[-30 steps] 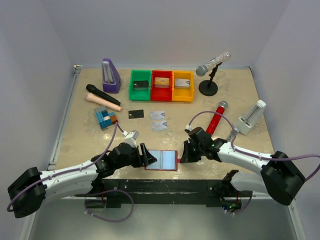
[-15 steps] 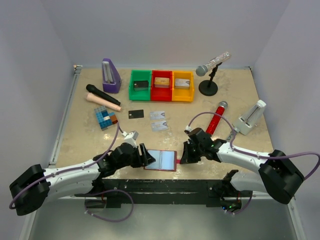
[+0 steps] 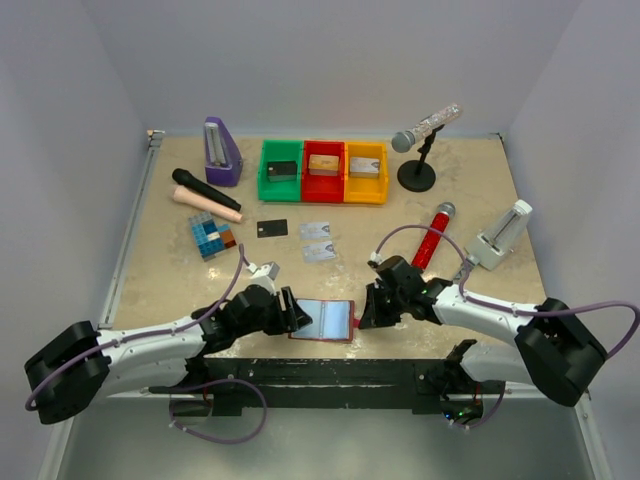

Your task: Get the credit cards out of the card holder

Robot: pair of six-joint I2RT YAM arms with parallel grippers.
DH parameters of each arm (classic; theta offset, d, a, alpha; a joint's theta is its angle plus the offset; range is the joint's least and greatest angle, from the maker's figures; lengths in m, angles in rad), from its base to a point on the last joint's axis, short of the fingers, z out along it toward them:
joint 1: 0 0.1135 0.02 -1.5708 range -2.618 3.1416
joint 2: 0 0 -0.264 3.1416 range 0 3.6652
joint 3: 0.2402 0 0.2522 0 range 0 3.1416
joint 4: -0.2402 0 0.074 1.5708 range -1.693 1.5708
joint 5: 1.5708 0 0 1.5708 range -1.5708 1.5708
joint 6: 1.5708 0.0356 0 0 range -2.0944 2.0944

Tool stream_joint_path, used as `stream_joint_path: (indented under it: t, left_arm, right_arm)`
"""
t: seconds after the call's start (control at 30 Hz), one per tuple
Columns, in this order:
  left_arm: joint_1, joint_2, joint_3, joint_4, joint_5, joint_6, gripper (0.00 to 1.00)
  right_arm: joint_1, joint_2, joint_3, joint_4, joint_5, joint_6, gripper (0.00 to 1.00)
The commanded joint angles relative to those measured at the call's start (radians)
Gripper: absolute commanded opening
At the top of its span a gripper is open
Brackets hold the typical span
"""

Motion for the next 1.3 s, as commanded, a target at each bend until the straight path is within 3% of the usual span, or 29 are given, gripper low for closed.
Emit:
stream_joint_path:
  t: [0.0,0.73,1.27]
  left_arm:
    - [-0.014,0.031,0.042,0.065,0.032,0.014,0.64]
    - [-0.036,-0.006,0.058,0.129,0.042,0.047,0.58]
    - [-0.068,0.029,0.114,0.145,0.094,0.097,0.67]
  right_arm:
    - [-0.002,0.023,-0.007,0.045,-0.020,-0.002,0.00]
    - [-0.002,0.024,0.011,0.019,-0.019,-0.013,0.00]
    - [-0.002,0.027,0.019,0.010,-0.020,-0.019,0.00]
